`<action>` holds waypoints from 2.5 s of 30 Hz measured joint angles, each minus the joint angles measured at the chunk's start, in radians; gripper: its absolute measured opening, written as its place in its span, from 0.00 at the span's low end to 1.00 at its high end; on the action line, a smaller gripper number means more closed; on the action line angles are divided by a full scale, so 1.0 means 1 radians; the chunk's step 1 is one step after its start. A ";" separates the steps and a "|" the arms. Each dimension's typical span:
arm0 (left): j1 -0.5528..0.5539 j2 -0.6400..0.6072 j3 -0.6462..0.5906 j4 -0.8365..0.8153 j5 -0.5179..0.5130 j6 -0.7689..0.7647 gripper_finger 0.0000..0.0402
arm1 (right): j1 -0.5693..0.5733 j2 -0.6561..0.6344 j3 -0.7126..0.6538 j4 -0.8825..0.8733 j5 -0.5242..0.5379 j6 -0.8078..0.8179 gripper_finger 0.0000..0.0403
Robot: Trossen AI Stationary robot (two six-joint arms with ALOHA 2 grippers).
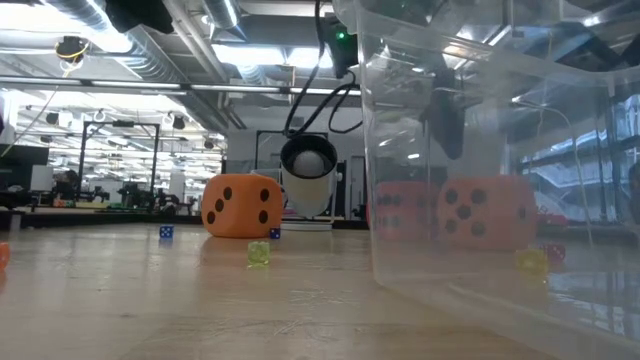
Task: Pick & Place Dice
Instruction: Put the right large orange die into the transparent bin
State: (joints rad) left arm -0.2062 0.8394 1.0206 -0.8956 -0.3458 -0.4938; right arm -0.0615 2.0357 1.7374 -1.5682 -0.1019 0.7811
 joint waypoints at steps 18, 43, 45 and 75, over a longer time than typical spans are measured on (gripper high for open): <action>0.000 0.000 0.000 0.000 -0.002 -0.026 0.16 | -0.017 -0.177 0.002 -0.003 0.069 0.046 0.28; 0.001 0.000 0.000 0.008 -0.028 -0.154 0.16 | -0.141 -0.864 -0.859 0.551 -0.099 0.180 0.57; 0.001 0.000 0.000 0.009 -0.037 -0.188 0.16 | -0.152 -0.873 -0.885 0.623 -0.068 0.165 0.60; 0.001 0.000 0.000 0.009 -0.110 -0.315 0.16 | -0.241 -0.698 -0.922 0.790 -0.191 -0.072 0.86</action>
State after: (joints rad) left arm -0.2054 0.8394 1.0206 -0.8867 -0.4557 -0.8089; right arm -0.3023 1.3378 0.8158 -0.7777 -0.2927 0.7095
